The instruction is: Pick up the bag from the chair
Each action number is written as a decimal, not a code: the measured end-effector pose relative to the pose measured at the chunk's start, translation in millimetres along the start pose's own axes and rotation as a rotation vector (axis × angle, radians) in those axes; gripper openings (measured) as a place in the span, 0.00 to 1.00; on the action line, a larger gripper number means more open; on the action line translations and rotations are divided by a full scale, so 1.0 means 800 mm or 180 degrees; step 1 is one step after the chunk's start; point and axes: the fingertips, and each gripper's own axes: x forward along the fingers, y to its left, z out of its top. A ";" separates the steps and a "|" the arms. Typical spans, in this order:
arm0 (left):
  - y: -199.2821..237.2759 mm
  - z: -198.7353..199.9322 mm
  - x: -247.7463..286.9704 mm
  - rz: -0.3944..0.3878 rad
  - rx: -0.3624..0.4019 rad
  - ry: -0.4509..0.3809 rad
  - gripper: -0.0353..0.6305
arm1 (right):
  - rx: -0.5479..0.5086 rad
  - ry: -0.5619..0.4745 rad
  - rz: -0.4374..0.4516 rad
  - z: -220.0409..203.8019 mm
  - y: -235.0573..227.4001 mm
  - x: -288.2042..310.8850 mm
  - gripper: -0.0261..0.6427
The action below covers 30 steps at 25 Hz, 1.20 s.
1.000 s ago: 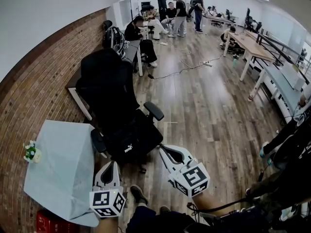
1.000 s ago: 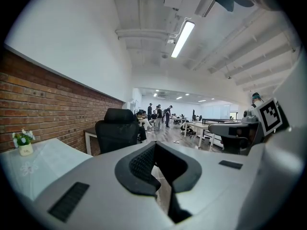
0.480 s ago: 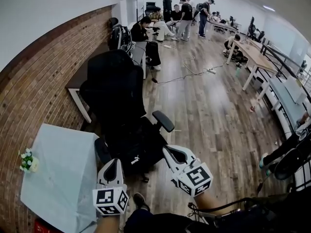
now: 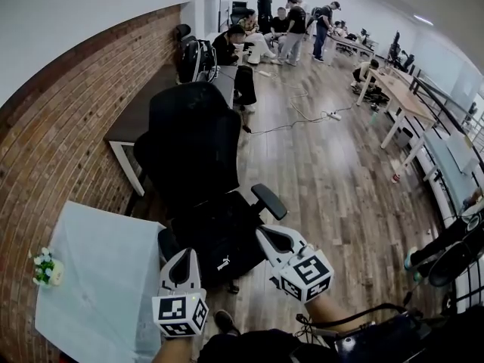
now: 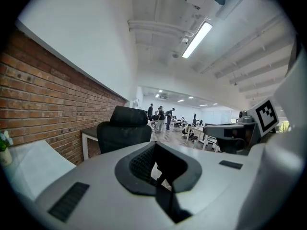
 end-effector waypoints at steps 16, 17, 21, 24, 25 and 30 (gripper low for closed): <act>0.066 -0.012 0.068 0.0145 -0.0084 0.0154 0.07 | 0.0053 0.0033 -0.0027 -0.002 -0.048 0.108 0.07; 0.067 -0.015 0.076 0.0177 -0.0092 0.0174 0.07 | 0.0076 0.0049 -0.0006 -0.005 -0.056 0.116 0.07; 0.074 -0.031 0.117 0.0343 -0.0132 0.0281 0.07 | 0.0138 0.0102 0.0135 -0.019 -0.092 0.150 0.07; 0.075 -0.044 0.143 0.0487 -0.0189 0.0355 0.07 | 0.0162 0.0148 0.0250 -0.032 -0.125 0.177 0.07; 0.076 -0.049 0.149 0.0540 -0.0202 0.0383 0.07 | 0.0173 0.0175 0.0294 -0.038 -0.135 0.186 0.07; 0.089 -0.086 0.170 0.0944 -0.0292 0.0619 0.07 | 0.0230 0.0450 0.0547 -0.082 -0.169 0.233 0.07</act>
